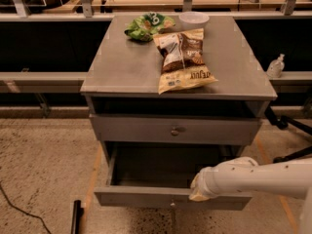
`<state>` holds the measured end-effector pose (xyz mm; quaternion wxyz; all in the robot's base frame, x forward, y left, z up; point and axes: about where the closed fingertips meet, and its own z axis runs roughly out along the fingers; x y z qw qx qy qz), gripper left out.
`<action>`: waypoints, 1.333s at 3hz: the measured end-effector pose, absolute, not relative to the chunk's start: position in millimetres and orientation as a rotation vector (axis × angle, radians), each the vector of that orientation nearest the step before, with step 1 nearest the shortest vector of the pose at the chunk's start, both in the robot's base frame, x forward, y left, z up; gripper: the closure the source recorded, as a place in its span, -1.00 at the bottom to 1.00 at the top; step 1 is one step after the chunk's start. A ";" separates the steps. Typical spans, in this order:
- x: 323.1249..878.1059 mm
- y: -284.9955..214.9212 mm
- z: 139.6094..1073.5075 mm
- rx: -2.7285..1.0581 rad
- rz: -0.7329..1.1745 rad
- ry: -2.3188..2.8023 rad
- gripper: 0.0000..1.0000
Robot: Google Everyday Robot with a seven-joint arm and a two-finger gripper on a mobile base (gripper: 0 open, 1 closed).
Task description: Close middle drawer
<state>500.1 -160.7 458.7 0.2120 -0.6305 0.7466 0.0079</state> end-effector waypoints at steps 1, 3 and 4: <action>500.2 -160.7 458.7 -1.751 0.022 2.074 0.22; 517.0 -163.9 460.4 -1.739 -0.021 2.057 -0.72; 534.5 -167.5 462.2 -1.728 -0.070 2.032 -1.00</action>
Offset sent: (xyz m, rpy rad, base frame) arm 0.0658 -0.0089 0.0050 -0.0433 -0.1443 -0.0263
